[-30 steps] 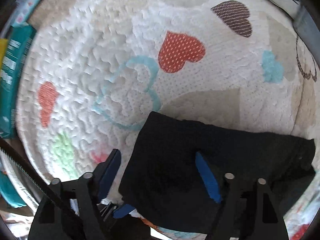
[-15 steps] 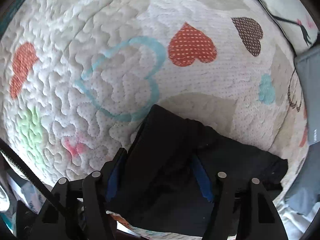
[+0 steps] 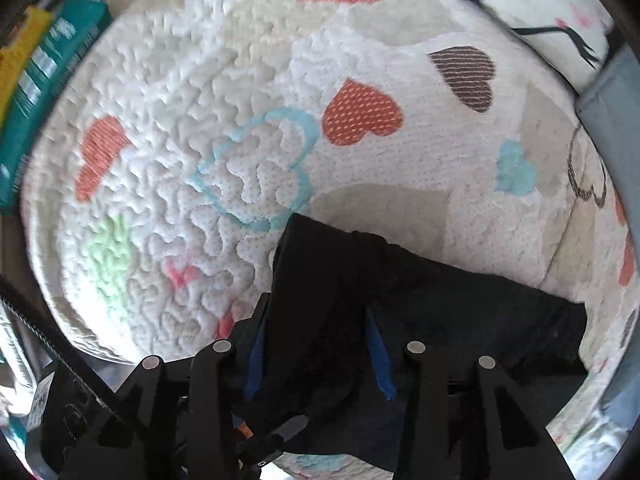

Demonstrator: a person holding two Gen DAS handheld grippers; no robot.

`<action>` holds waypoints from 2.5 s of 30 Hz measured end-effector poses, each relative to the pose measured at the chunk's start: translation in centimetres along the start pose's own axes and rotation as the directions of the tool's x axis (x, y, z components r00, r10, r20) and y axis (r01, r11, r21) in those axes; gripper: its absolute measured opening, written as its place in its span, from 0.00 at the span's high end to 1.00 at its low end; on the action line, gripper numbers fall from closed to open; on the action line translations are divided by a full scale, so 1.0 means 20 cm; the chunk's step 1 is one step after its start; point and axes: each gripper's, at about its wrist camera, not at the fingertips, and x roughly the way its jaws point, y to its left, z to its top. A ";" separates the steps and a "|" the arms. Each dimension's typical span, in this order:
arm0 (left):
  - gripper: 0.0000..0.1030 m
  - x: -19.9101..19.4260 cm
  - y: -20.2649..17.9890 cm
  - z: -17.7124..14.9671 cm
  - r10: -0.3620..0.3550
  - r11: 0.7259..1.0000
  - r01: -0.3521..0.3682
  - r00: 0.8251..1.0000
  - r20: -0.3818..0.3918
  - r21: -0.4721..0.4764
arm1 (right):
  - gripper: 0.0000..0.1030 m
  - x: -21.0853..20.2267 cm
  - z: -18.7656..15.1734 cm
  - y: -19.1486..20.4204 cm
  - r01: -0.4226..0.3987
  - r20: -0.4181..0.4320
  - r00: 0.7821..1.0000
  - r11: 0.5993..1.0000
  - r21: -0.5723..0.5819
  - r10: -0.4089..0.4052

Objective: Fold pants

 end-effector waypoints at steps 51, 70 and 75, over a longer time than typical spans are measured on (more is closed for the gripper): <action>0.63 0.83 -1.04 -0.64 0.125 0.912 0.023 0.936 -0.330 0.409 | 0.74 -0.10 -1.12 -1.56 -0.387 0.433 0.887 0.764 0.517 0.157; 0.47 0.55 -0.83 -0.44 0.145 0.916 -0.026 0.952 -0.269 0.401 | 0.55 -0.21 -1.47 -1.55 -0.590 0.658 0.736 0.629 0.506 0.162; 0.47 0.60 -0.82 -0.47 0.181 0.891 -0.040 0.946 -0.270 0.453 | 0.55 -0.15 -1.48 -1.47 -0.592 0.674 0.729 0.608 0.530 0.122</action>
